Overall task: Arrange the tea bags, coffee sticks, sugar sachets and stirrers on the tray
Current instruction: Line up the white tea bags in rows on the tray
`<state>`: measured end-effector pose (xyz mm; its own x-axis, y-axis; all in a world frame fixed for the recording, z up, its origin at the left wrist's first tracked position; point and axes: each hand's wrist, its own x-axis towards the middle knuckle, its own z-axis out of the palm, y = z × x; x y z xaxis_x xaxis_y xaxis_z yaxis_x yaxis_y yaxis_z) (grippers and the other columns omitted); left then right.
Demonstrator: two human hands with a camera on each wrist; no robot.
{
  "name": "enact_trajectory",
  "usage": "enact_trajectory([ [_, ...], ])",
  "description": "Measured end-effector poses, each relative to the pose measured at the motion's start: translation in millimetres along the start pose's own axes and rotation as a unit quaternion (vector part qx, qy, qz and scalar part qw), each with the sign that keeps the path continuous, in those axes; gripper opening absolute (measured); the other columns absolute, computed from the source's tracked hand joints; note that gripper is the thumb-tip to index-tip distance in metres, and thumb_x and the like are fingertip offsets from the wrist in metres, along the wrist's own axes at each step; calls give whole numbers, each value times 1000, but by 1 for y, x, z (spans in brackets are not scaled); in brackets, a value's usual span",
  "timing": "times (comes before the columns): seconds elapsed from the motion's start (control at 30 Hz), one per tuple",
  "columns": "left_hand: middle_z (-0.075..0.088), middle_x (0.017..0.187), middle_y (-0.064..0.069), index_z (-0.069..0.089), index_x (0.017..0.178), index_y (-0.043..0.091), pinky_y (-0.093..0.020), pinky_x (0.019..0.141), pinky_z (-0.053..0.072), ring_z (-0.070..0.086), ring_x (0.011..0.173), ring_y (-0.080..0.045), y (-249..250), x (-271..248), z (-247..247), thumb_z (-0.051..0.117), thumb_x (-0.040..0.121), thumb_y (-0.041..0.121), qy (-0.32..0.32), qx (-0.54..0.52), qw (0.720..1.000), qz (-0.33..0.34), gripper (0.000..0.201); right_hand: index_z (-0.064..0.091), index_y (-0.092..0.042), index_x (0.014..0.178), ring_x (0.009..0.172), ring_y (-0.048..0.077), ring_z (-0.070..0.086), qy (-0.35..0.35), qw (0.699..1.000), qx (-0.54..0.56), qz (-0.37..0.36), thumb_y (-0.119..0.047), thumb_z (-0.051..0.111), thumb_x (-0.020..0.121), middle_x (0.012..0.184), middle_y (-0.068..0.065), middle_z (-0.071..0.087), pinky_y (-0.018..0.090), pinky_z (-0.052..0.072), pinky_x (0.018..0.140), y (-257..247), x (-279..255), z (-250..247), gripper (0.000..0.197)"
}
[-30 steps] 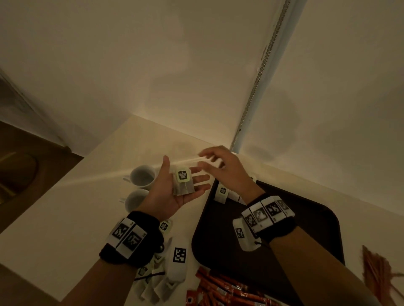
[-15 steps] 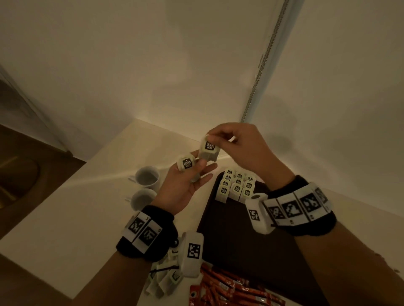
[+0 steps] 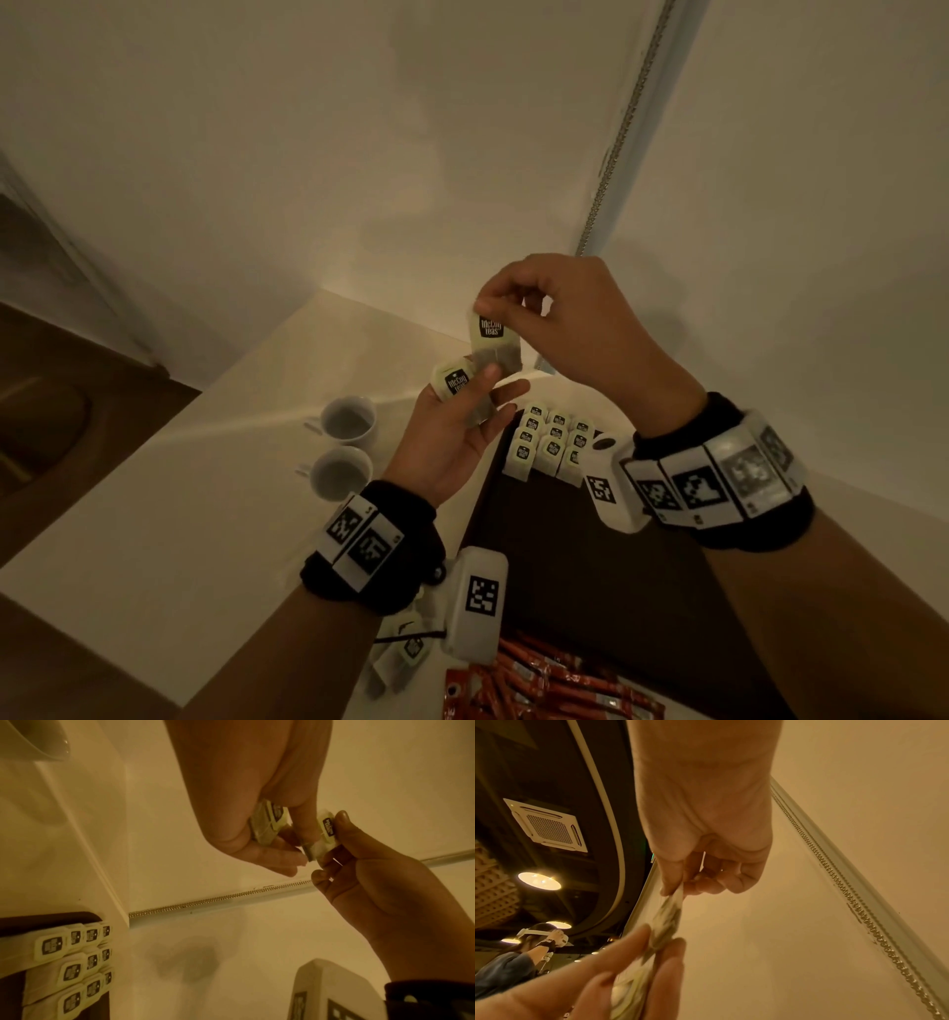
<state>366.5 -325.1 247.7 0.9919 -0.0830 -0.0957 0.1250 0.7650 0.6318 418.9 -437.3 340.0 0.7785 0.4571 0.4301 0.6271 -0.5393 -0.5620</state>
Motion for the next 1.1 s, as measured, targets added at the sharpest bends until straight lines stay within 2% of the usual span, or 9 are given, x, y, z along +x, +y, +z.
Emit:
enact_trajectory([
  [0.17, 70, 77, 2, 62, 94, 12, -15, 52, 51, 68, 68, -10, 0, -4, 3, 58, 76, 19, 0, 17, 1000, 7, 20, 70, -17, 81, 60, 8, 55, 12, 1000, 13, 13, -28, 68, 84, 65, -7, 62, 24, 47, 62, -3, -3, 3, 12],
  [0.4, 70, 77, 0, 63, 91, 11, -15, 51, 51, 67, 67, -10, -2, -5, 4, 58, 77, 20, 9, 13, 1000, 8, 18, 71, -17, 79, 55, 2, 51, 23, 999, 1, 46, -28, 69, 83, 61, -9, 58, 10, 40, 56, -1, -2, 3, 12],
  [0.57, 71, 82, 0, 63, 95, 11, -15, 53, 51, 68, 70, -10, -5, -3, 1, 60, 76, 22, 18, 18, 1000, 8, 22, 70, -18, 79, 57, 2, 52, 19, 999, 16, 44, -27, 69, 84, 64, -7, 61, 9, 42, 58, 2, -4, 3, 10],
  [0.67, 73, 91, 0, 61, 102, 14, -18, 56, 53, 69, 76, -13, -5, 0, -6, 59, 77, 30, 28, 43, 999, 1, 31, 70, -14, 80, 59, -1, 53, 32, 997, 48, 51, -24, 69, 84, 67, -8, 63, 8, 41, 59, 10, -7, 2, 11],
  [0.77, 73, 97, -3, 61, 107, 14, -21, 60, 55, 69, 78, -16, -2, 3, -22, 50, 85, 48, 79, 50, 995, -19, 42, 70, -13, 81, 59, -5, 53, 35, 994, 62, 78, -21, 69, 84, 68, -12, 63, 5, 40, 59, 32, -16, 1, 8],
  [0.87, 74, 95, -5, 63, 102, 13, -22, 59, 56, 70, 76, -18, 5, 5, -41, 35, 96, 52, 118, 30, 992, -32, 48, 70, -14, 84, 57, -6, 56, -11, 989, 48, 138, -18, 69, 84, 68, -15, 62, 6, 43, 56, 72, -35, 12, 4],
  [0.97, 74, 97, -7, 64, 103, 12, -23, 62, 56, 71, 79, -20, 10, 7, -49, 29, 98, 51, 122, 37, 991, -39, 52, 69, -6, 92, 53, -5, 54, -94, 973, 14, 212, -12, 65, 86, 71, -12, 61, 4, 41, 55, 114, -62, 36, 9],
  [1.03, 74, 96, -7, 64, 102, 12, -23, 62, 56, 71, 78, -20, 11, 9, -48, 29, 98, 50, 116, 50, 991, -43, 52, 68, -6, 99, 62, -1, 53, -156, 954, -15, 256, -12, 63, 88, 85, -2, 64, 6, 40, 61, 139, -79, 54, 13],
  [1.1, 74, 94, -8, 64, 101, 12, -23, 62, 57, 71, 76, -20, 11, 11, -46, 29, 98, 49, 109, 61, 991, -49, 52, 66, -8, 105, 77, 7, 55, -208, 931, -27, 299, -14, 61, 90, 99, 3, 63, 14, 42, 69, 159, -92, 70, 17],
])
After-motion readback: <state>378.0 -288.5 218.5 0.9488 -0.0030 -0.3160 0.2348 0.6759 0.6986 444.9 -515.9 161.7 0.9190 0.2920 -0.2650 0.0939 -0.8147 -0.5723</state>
